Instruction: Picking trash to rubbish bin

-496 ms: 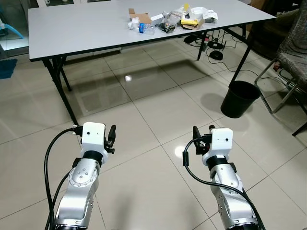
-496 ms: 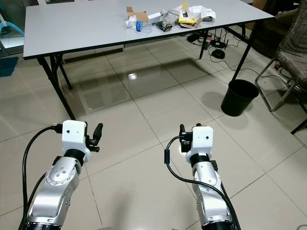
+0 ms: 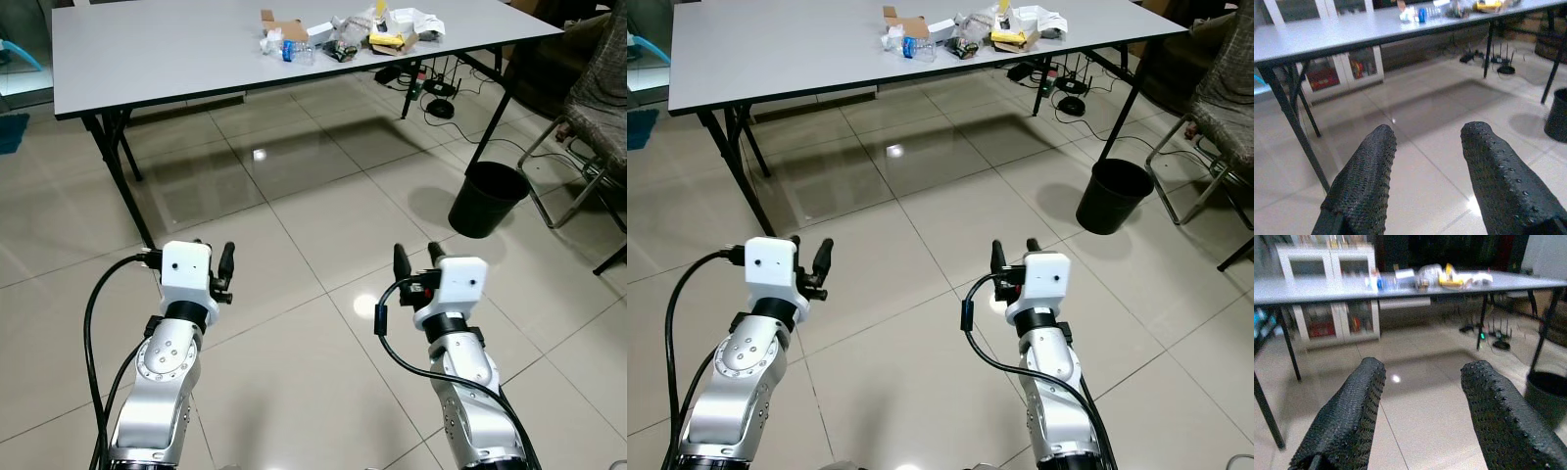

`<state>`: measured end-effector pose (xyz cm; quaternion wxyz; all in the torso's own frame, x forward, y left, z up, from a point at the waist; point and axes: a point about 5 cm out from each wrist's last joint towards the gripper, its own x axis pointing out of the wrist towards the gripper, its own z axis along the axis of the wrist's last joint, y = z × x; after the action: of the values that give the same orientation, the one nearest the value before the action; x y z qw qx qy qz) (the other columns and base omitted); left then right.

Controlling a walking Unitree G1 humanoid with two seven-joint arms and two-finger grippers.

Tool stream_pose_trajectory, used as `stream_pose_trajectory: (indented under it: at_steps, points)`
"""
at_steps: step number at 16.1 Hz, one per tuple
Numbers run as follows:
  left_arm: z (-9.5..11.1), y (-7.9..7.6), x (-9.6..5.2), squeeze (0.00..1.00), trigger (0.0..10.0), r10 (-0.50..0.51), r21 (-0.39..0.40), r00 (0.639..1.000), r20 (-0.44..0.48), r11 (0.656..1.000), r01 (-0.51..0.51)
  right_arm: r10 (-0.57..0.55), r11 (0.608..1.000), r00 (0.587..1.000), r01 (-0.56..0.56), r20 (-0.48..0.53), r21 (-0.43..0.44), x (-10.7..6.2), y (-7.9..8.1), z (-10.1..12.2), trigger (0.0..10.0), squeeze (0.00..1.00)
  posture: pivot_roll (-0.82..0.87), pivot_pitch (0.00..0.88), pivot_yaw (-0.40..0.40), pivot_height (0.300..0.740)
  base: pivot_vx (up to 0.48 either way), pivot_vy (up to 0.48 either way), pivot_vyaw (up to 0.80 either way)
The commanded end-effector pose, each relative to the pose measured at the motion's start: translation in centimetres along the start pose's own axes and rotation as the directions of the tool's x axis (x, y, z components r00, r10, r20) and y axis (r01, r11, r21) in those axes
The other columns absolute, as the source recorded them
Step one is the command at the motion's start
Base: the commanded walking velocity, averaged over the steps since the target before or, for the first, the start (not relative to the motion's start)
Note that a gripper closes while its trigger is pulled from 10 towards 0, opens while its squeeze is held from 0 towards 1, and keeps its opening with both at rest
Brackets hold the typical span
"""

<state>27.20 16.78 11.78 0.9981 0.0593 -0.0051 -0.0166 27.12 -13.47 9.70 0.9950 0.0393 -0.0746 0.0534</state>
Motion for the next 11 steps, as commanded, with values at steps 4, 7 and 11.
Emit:
stream_pose_trajectory:
  at_steps: [4, 7, 11]
  points:
    - [1.7, 0.3, -0.4, 0.0, 10.0, 0.03, 0.015, 0.994, 0.108, 0.999, -0.032, 0.003, 0.999, 0.985, -0.011, 0.172, 0.045, -0.6, -0.4, 2.3, 10.0, 0.0, -0.01, 0.095, -0.054, 0.74, 0.0, 0.0, 0.0]
    - [1.8, 0.2, -0.4, 0.0, 10.0, 0.028, 0.02, 0.993, 0.116, 0.999, -0.03, 0.001, 0.997, 0.974, -0.02, 0.227, 0.08, -0.3, -0.5, 3.5, 10.0, 0.0, -0.01, 0.097, -0.056, 0.74, 0.0, 0.0, 0.0]
    - [1.5, 0.2, -0.5, 0.0, 10.0, 0.027, 0.023, 0.994, 0.107, 0.999, -0.03, 0.011, 0.993, 0.958, -0.043, 0.286, 0.107, 0.3, -0.3, 5.1, 10.0, 0.0, -0.01, 0.102, -0.059, 0.74, 0.0, 0.0, 0.0]
